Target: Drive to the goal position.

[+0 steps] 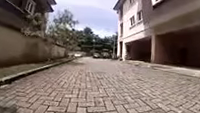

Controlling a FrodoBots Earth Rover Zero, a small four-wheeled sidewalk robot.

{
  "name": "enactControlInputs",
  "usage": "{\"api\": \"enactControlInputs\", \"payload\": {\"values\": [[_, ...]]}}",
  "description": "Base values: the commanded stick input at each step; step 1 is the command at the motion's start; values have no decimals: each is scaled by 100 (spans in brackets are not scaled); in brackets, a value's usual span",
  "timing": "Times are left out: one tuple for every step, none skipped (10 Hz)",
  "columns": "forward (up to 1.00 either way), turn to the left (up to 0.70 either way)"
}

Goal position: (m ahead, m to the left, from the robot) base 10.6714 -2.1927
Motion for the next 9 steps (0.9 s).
{"api": "enactControlInputs", "payload": {"values": [[50, 0], [50, 0], [50, 0], [50, 0], [50, 0], [50, 0], [50, 0], [50, 0], [50, 6]]}}
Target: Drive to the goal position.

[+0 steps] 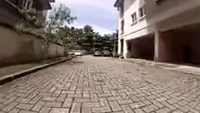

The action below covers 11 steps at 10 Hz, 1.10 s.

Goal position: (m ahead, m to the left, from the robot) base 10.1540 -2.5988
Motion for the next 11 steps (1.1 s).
{"api": "enactControlInputs", "payload": {"values": [[50, 39], [50, 50], [50, 50], [50, 50], [50, 3], [50, 0], [50, 0], [50, 0], [50, 0], [50, 0], [50, 0]]}}
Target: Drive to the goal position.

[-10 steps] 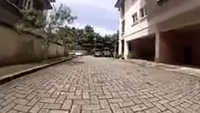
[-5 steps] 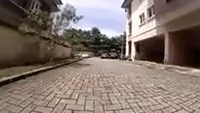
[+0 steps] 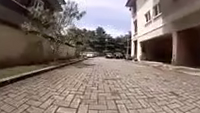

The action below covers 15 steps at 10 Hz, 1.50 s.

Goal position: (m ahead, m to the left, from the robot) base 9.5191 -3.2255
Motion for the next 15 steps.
{"api": "enactControlInputs", "payload": {"values": [[50, 0], [50, 0], [50, 0], [50, 0], [50, 0], [50, 0], [50, 0], [50, 0], [50, 0], [50, 0], [50, 0], [50, 0], [50, 0], [50, 0], [50, 0]]}}
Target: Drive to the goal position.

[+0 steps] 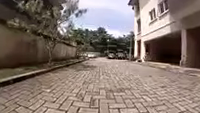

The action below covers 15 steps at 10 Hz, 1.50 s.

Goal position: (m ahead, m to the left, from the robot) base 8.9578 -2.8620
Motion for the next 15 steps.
{"api": "enactControlInputs", "payload": {"values": [[50, 0], [50, 0], [50, 0], [50, 0], [50, 0], [50, 0], [50, 0], [50, 0], [50, 0], [50, 0], [50, 0], [50, 0], [50, 0], [50, 0], [50, 0]]}}
